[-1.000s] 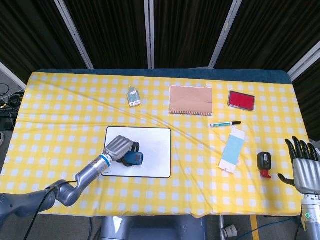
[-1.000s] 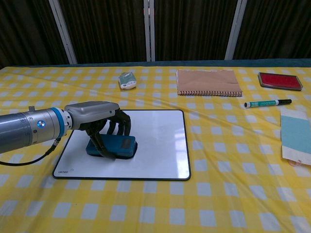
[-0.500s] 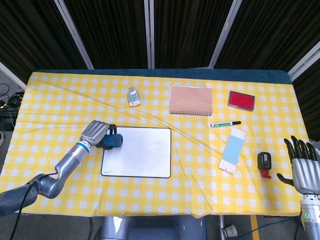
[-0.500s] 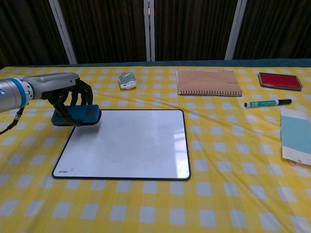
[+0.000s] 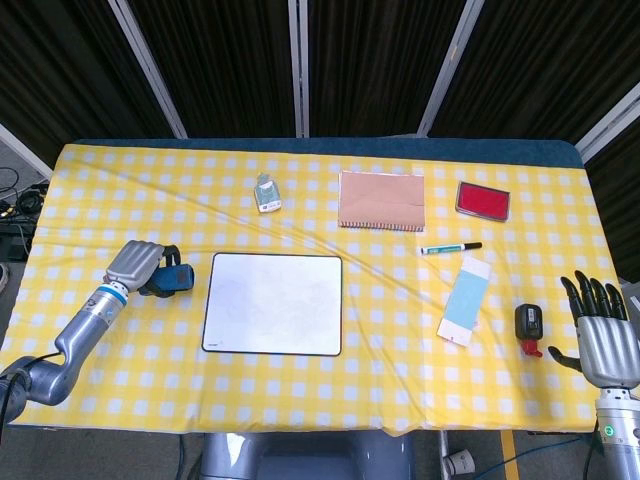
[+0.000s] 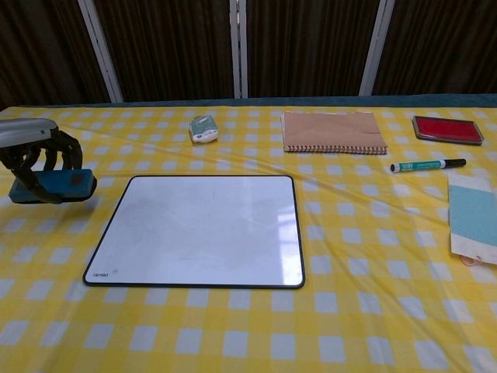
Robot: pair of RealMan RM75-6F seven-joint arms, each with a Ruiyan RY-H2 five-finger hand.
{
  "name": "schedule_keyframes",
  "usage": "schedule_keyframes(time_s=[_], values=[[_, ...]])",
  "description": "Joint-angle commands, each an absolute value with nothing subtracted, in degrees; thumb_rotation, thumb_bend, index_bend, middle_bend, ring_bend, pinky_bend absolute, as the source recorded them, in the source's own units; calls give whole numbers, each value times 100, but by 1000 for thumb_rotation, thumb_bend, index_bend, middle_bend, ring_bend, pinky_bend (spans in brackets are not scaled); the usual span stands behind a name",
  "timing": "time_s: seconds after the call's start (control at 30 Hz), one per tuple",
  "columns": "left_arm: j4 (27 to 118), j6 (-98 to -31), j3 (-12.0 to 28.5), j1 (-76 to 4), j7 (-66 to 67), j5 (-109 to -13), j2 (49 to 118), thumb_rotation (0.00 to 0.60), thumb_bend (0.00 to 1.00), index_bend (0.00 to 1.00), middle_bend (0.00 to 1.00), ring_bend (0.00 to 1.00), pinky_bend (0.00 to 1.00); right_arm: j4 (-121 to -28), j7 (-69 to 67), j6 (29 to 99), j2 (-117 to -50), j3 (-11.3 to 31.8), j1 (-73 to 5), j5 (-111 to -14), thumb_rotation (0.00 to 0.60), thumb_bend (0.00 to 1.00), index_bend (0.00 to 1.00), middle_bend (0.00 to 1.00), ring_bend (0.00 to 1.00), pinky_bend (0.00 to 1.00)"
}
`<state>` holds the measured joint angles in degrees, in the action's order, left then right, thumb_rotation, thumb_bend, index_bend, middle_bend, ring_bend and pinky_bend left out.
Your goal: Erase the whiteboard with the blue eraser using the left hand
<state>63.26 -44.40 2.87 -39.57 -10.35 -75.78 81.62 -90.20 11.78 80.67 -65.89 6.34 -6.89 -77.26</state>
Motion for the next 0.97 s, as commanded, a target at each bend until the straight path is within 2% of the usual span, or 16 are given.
schedule_keyframes(time_s=[0.03, 0.1, 0.13, 0.33, 0.53, 0.73, 0.8, 0.87, 0.97], values=[[6394, -4093, 191, -3984, -956, -7508, 8073, 600, 3, 154, 90, 120, 209, -9028, 1177, 8061, -6582, 637, -692, -7721, 600, 0, 0, 0, 0, 0], [6613, -4129, 263, -3971, -802, -7372, 7972, 600, 0, 2, 0, 1, 44, -9035, 1173, 8062, -6576, 638, -692, -7721, 600, 0, 0, 0, 0, 0], [6782, -4217, 309, -3931, -733, -7301, 7905, 600, 0, 0, 0, 0, 3, -9040, 1167, 8067, -6572, 637, -690, -7726, 600, 0, 0, 0, 0, 0], [7791, -5053, 492, -3557, -217, -6998, 7395, 600, 0, 0, 0, 0, 0, -9051, 1109, 8091, -6541, 621, -676, -7773, 600, 0, 0, 0, 0, 0], [9012, -6778, 546, -2727, 645, -6823, 6962, 600, 0, 0, 0, 0, 0, -9097, 1066, 8169, -6517, 591, -671, -7929, 600, 0, 0, 0, 0, 0], [9720, -7952, 274, -1978, 1209, -6968, 6768, 600, 0, 0, 0, 0, 0, -9177, 1116, 8310, -6504, 563, -651, -8108, 600, 0, 0, 0, 0, 0], [9766, -8450, 34, -1573, 1316, -7176, 6733, 600, 0, 0, 0, 0, 0, -9235, 965, 8418, -6467, 555, -639, -8275, 600, 0, 0, 0, 0, 0], [9687, -8696, -90, -1352, 1123, -7411, 6739, 600, 0, 0, 0, 0, 0, -9235, 889, 8480, -6439, 537, -623, -8369, 600, 0, 0, 0, 0, 0], [9635, -8692, -147, -1237, 981, -7526, 6666, 600, 0, 0, 0, 0, 0, -9250, 858, 8495, -6425, 527, -610, -8392, 600, 0, 0, 0, 0, 0]])
